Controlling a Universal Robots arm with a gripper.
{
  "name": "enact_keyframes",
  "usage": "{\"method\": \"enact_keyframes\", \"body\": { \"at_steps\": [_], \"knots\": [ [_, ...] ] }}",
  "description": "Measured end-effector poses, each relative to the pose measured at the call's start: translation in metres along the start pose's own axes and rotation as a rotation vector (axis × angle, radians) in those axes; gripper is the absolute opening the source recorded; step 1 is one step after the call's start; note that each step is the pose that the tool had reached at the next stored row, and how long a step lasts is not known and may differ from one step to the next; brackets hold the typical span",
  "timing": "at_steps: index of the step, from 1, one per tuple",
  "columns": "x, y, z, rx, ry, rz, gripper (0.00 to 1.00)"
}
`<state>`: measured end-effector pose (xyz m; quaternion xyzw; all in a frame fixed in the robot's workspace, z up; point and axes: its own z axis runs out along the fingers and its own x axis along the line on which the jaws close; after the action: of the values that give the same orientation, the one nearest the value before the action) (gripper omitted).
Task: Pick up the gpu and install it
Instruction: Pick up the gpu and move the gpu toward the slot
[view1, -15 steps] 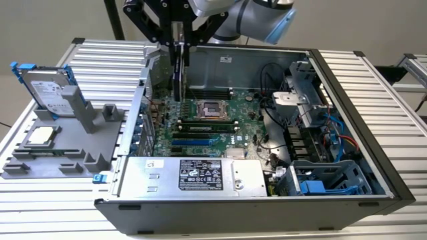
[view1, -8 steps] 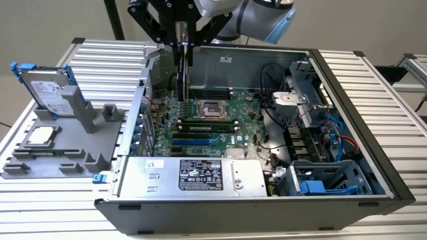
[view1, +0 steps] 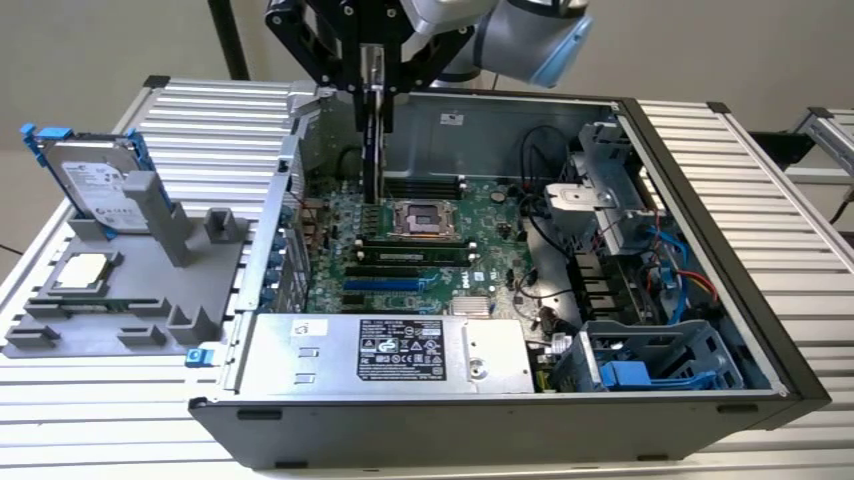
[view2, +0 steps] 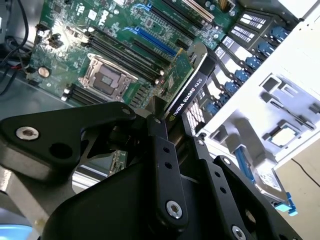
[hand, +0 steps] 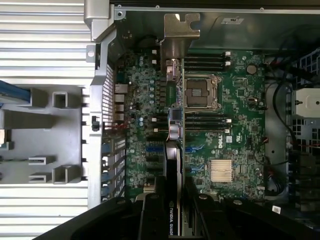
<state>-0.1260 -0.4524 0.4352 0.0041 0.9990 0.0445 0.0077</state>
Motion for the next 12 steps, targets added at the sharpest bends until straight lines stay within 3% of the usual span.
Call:
{"method": "enact_keyframes", "body": {
  "at_steps": [12],
  "knots": [
    [-0.0088, 0.0001, 0.0001, 0.0000, 0.0001, 0.000, 0.00]
  ]
}}
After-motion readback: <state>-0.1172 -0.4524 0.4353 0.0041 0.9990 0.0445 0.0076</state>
